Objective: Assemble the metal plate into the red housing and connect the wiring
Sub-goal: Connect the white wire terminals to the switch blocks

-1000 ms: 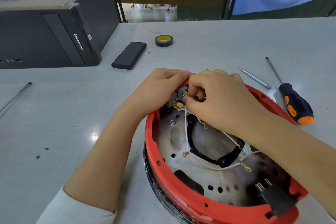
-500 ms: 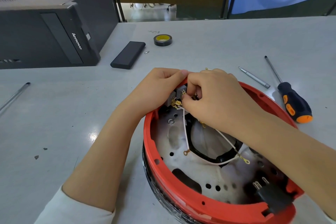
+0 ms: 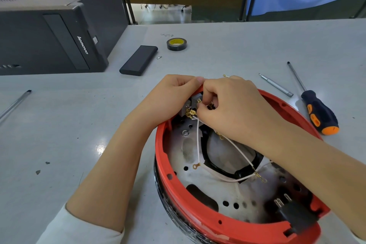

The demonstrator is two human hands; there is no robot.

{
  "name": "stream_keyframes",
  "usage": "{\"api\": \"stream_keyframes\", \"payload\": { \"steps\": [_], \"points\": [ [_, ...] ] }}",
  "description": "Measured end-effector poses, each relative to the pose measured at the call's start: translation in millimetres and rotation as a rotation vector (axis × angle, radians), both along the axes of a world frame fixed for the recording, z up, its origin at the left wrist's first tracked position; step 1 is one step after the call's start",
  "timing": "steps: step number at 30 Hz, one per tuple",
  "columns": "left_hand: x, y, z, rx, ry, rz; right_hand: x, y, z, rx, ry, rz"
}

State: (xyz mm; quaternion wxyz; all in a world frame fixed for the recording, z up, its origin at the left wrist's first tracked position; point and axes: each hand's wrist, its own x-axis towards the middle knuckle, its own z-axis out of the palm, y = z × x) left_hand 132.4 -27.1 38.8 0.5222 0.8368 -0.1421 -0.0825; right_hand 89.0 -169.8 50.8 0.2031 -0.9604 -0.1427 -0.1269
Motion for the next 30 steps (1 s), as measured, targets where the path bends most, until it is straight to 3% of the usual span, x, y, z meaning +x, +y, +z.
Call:
{"api": "stream_keyframes", "payload": {
  "steps": [18,30],
  "points": [
    [-1,-1,2,-0.035,-0.006,-0.02,3,-1,-4,0.023,-0.024,-0.001],
    [3,-2,-3,-0.027,0.021,-0.006,7,-21,-1,0.038,0.012,0.157]
  ]
}}
